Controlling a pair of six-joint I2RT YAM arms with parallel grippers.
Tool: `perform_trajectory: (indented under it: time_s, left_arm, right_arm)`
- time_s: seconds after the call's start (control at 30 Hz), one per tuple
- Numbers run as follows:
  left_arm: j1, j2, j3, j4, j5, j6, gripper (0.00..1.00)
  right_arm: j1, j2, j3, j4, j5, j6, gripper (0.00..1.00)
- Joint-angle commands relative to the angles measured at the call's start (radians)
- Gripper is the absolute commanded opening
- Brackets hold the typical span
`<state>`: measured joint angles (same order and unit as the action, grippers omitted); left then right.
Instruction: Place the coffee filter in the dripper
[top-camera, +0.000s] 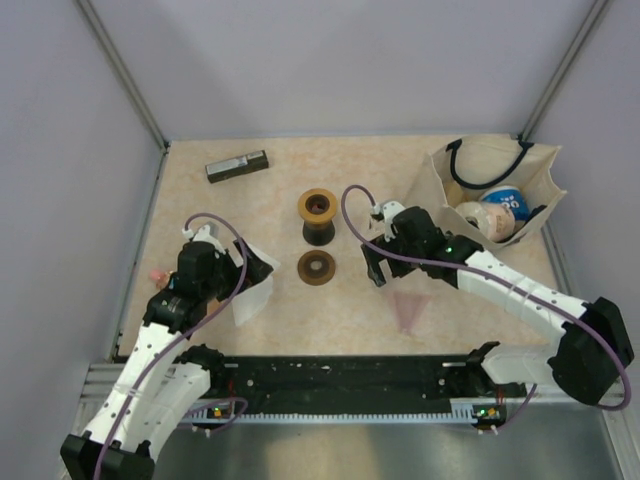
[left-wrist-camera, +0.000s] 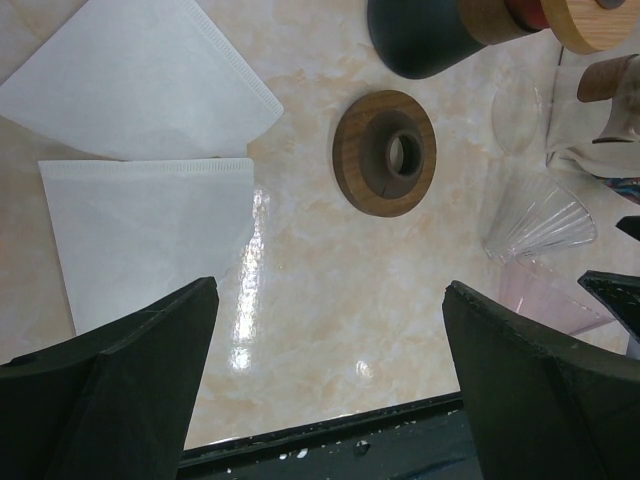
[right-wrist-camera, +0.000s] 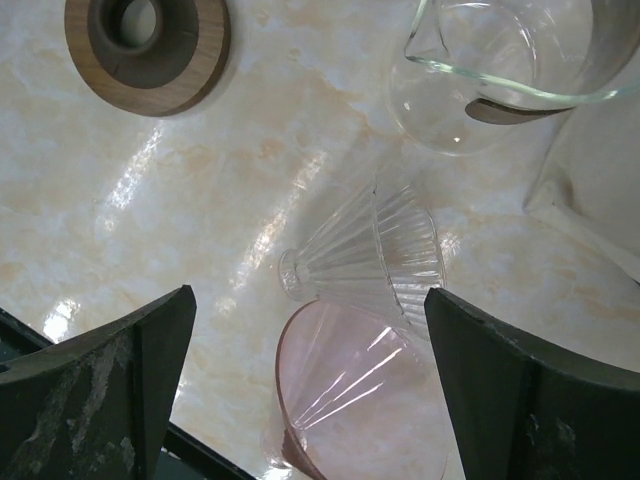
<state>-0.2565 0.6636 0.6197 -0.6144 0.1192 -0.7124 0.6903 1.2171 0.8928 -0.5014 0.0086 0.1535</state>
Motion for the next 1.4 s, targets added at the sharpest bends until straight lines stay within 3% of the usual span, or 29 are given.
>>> perform_trajectory:
  time_s: [0.0, 0.6, 0.97, 1.37]
  left_arm:
    - [0.003, -0.009, -0.006, 0.010, 0.007, -0.006, 0.99]
    - [0.003, 0.014, 0.041, -0.033, 0.007, 0.019, 0.99]
    - [0.003, 0.011, 0.055, -0.062, -0.012, 0.025, 0.99]
    - [0.003, 0.027, 0.058, -0.064, -0.026, 0.022, 0.99]
  right_arm:
    - [-0.029, 0.035, 0.052, 0.073, -0.048, -0.092, 0.97]
    - [-0.089, 0.114, 0.055, 0.130, -0.039, -0.253, 0.95]
    - [-0.127, 0.191, 0.041, 0.190, -0.124, -0.307, 0.92]
    - [-0.138, 0.272, 0.035, 0.208, -0.246, -0.276, 0.77]
